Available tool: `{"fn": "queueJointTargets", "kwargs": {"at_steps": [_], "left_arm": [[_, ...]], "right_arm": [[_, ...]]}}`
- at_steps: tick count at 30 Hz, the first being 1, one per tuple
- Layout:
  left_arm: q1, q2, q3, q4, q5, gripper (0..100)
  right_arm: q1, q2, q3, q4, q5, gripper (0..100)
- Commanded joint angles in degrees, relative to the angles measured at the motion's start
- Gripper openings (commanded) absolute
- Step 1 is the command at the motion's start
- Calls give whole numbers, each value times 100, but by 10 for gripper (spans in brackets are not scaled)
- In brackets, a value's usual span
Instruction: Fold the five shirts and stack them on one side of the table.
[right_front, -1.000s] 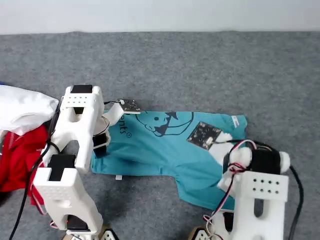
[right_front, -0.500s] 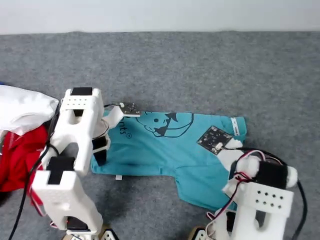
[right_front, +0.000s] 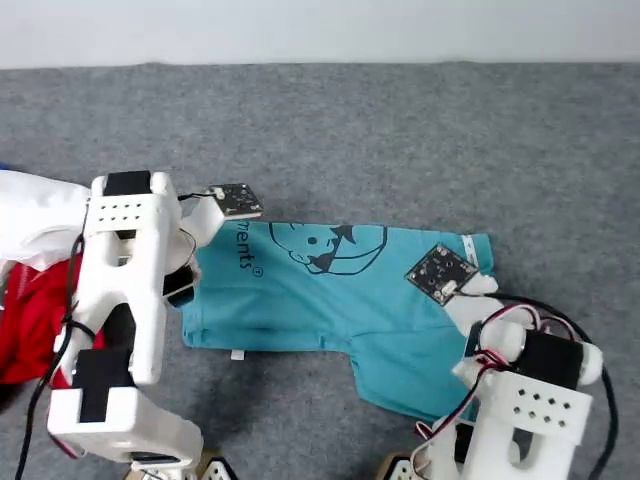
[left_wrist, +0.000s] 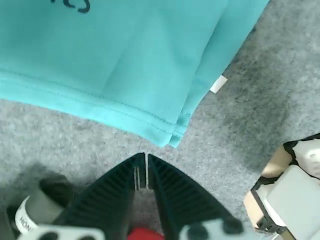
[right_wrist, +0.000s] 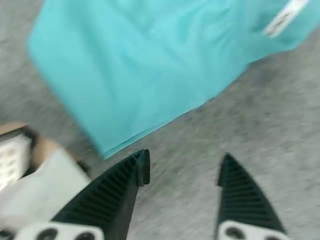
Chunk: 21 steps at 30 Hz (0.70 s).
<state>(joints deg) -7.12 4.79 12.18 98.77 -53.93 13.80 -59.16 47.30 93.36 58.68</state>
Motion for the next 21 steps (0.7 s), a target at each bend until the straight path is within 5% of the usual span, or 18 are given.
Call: {"fn": "queueJointTargets", "kwargs": {"at_steps": [1,11,21], "left_arm": [[281,-281,4,132,343,8],[985,-273,567,-396,844,100],[941,-273,1121,-1178,1152,74]], "right_arm": [[13,-13,-9,-919,-70,79],[-1112,1956,-167,-3081,-1459,11],[-1209,5191,-2330,-2914,-2734,10]]}}
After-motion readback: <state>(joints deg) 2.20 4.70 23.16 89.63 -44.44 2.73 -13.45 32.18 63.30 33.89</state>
